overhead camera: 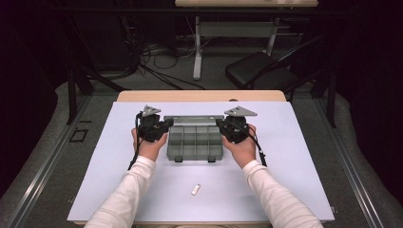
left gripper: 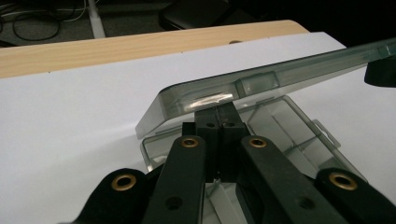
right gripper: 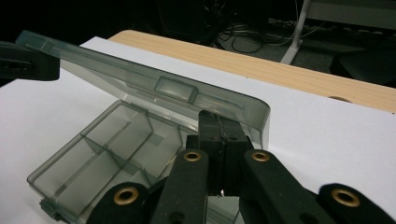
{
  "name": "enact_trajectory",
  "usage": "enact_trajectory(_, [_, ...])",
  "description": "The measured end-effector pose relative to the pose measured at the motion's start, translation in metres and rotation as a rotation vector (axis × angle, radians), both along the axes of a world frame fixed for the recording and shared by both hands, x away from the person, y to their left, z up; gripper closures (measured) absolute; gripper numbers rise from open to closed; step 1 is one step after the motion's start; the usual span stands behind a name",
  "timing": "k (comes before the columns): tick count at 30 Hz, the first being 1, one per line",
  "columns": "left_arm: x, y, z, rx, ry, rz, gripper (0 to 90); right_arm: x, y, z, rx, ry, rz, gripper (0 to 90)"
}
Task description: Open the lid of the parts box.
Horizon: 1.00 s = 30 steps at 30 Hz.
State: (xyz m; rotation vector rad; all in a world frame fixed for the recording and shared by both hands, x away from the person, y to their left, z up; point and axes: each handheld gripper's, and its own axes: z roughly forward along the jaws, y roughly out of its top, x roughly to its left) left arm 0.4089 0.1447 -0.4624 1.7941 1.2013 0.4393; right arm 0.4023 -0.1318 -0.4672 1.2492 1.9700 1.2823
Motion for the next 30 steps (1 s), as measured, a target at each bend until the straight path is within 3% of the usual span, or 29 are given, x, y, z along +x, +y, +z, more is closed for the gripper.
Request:
enact_trajectory(6, [0.004,-0.001,0.001,-0.002,-0.017,0.011,90.0,0.006,-0.001,0.004,0.027,-0.001,-0.014,90.0])
enact_trajectory(18, [0.004,0.002,-0.002,-0.019,-0.033,0.023,90.0,0.002,0.000,0.005,0.014,-0.019,-0.011,88.1])
enact_trajectory(22, [0.002,-0.001,-0.004,-0.008,-0.054,0.029,90.0,0.000,0.001,0.003,0.012,-0.026,-0.017,87.1])
enact_trajectory(27, [-0.002,-0.002,-0.007,0.001,-0.074,0.055,90.0,-0.008,-0.001,0.000,-0.025,-0.047,-0.001,81.8])
enact_trajectory(30, [-0.003,-0.002,-0.008,-0.008,-0.082,0.069,90.0,-0.012,-0.007,-0.001,-0.023,-0.052,-0.002,77.2])
